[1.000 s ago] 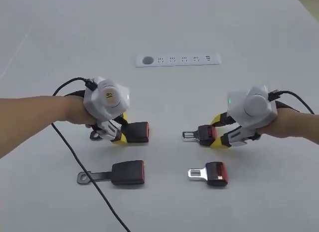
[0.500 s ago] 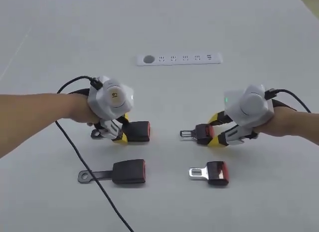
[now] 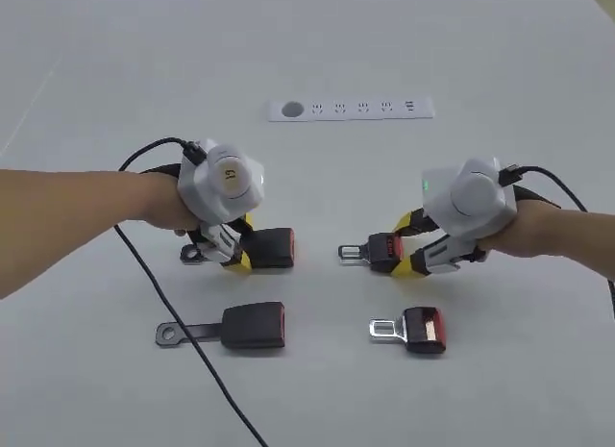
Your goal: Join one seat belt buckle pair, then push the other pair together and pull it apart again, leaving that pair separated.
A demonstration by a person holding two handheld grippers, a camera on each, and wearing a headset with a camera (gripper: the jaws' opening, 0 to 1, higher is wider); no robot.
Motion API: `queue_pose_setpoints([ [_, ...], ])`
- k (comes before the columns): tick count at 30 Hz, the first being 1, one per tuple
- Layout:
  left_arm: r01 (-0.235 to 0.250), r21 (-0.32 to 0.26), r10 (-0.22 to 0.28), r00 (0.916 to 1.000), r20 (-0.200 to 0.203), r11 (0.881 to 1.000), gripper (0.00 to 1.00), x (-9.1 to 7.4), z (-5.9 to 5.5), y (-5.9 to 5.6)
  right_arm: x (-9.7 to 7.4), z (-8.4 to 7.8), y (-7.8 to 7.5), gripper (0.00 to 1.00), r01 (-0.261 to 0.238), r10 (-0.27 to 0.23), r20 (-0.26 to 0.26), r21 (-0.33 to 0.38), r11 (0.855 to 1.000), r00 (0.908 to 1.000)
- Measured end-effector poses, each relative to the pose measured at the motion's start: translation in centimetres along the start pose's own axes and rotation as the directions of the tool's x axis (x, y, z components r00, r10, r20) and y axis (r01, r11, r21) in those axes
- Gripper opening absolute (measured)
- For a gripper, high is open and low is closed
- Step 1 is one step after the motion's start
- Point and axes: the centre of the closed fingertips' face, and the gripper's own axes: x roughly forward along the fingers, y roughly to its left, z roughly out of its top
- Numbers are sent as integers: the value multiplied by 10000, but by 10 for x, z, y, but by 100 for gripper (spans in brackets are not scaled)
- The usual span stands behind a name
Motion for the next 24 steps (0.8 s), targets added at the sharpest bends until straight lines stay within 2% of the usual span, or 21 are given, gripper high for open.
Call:
queue_pose_setpoints([
  [11, 116, 14, -116, 9999, -12, 9999, 31, 1, 0, 0, 10, 11, -3, 31, -33, 33, 66, -90, 10000, 10000],
  [15, 123, 55, -123, 9999, -8, 9999, 31, 1, 0, 1, 12, 19, 0, 31, -55, 56, 111, -144, 9999, 9999],
  [21, 140, 101, -140, 9999, -3, 9999, 31, 1, 0, 0, 22, 23, -4, 31, -101, 105, 178, -218, 9997, 9998],
  [24, 141, 91, -141, 9999, 7, 9999, 31, 1, 0, 0, 22, 28, -1, 31, -133, 138, 206, -245, 9996, 9997],
])
